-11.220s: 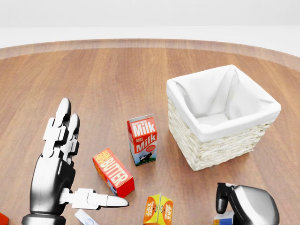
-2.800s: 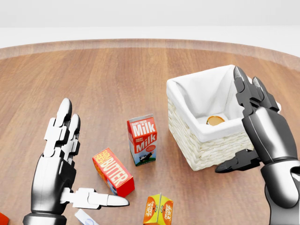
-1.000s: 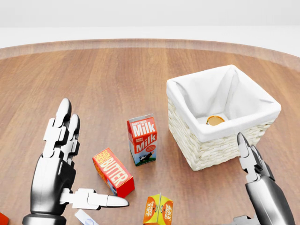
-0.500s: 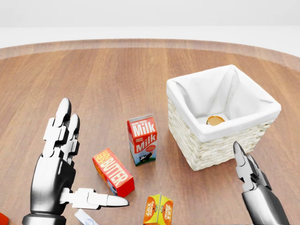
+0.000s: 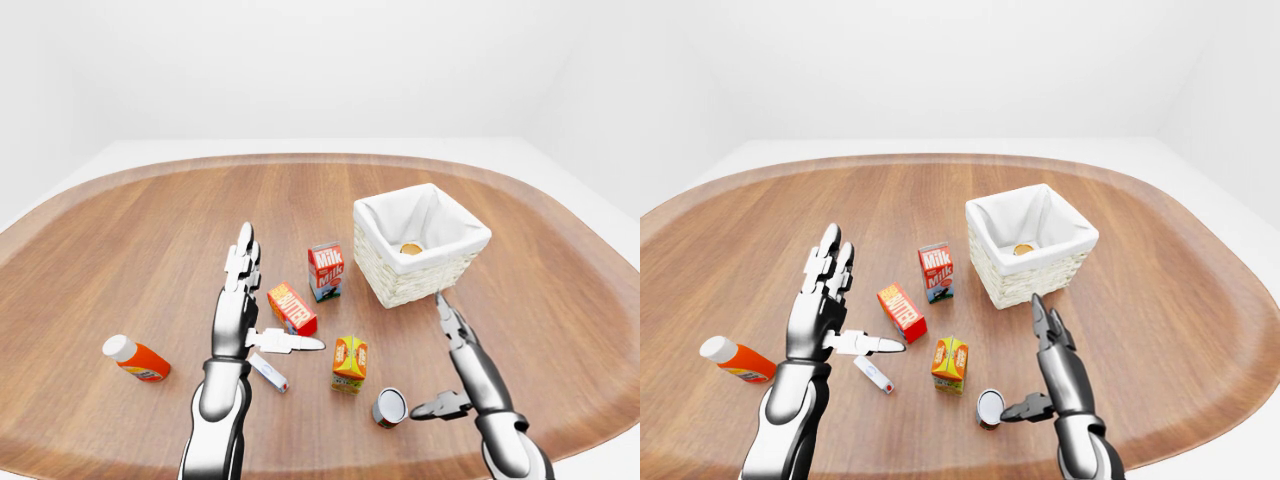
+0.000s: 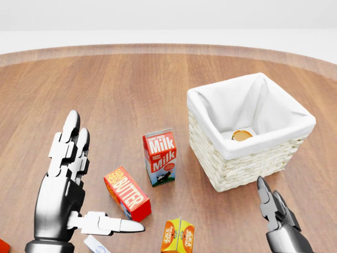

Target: Pick up the alphabet soup and the tomato sauce, and put them in the basket.

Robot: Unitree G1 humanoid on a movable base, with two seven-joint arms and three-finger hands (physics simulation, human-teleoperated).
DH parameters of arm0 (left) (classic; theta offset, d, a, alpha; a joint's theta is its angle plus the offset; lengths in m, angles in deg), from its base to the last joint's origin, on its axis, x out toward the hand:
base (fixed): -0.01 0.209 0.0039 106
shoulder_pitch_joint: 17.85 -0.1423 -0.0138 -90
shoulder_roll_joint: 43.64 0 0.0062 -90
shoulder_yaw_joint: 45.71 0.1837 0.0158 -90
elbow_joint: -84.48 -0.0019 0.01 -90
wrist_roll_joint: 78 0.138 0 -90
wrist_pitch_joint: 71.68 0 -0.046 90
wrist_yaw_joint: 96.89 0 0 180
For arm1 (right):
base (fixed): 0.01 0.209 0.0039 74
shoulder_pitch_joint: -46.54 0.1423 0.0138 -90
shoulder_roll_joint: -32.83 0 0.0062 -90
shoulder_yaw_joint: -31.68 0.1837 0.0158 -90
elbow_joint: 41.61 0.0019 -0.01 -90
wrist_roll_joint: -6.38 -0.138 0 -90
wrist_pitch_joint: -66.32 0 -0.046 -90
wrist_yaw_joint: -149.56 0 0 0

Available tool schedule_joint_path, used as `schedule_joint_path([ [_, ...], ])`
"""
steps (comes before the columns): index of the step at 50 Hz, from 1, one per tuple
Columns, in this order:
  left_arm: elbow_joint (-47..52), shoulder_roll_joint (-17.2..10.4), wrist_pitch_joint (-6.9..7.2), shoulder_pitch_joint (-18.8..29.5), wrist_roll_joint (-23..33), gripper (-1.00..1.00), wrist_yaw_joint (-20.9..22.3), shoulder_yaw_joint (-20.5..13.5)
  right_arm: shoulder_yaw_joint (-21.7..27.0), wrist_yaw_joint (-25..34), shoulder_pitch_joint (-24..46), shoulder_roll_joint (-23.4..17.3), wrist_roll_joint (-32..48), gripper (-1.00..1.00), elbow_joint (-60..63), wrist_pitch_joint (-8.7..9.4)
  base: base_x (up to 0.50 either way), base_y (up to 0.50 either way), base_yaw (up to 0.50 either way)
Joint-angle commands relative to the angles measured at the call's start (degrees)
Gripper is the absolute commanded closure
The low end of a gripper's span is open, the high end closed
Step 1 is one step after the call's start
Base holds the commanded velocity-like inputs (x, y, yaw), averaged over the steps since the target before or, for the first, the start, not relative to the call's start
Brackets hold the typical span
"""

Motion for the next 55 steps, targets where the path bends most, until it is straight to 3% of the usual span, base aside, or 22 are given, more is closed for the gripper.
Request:
schedule_joint_path([
  [1,-0.3,-0.3,0.00,-0.2,0.8,-1.00,0.1,0.0,-1.3,-1.8,-1.2,-0.1,1.2,-1.00,-1.4,0.00,0.00,0.00,0.00],
  [55,-0.3,-0.3,0.03,-0.2,0.9,-1.00,0.1,0.1,-8.4,-10.4,-1.4,-3.4,5.1,-1.00,-9.8,0.00,0.00,0.00,0.00],
])
